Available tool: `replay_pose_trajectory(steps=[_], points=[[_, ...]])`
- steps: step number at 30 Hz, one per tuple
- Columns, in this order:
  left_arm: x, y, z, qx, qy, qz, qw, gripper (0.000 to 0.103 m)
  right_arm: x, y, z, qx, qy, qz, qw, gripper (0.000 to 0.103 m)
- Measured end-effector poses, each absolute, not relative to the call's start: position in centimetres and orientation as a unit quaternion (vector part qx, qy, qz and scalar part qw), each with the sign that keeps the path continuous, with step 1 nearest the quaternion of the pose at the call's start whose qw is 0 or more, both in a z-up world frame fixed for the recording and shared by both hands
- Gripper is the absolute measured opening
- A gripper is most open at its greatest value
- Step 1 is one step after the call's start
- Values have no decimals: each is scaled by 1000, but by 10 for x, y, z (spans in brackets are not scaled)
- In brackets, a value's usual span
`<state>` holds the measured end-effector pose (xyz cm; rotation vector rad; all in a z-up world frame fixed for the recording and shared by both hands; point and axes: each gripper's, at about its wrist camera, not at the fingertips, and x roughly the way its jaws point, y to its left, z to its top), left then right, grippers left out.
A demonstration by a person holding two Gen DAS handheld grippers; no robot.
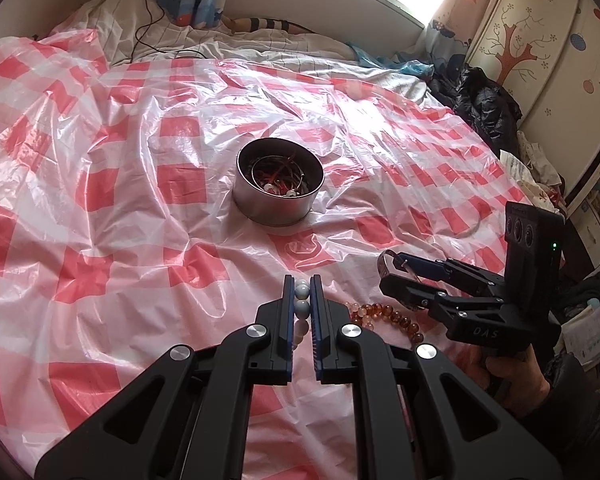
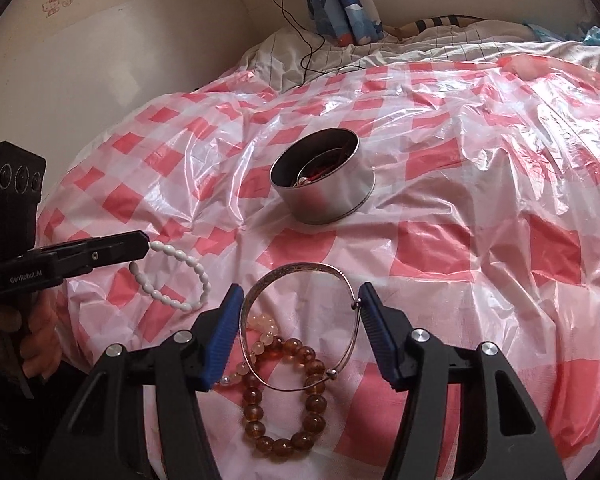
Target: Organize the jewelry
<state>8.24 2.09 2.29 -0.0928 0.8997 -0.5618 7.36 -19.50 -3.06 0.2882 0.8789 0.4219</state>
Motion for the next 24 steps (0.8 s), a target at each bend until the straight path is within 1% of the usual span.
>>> replay_pose_trajectory(steps=[24], points=[[77,-2,35,11,404,-255,879,7,76,-197,-36,151,424,197,871,58]])
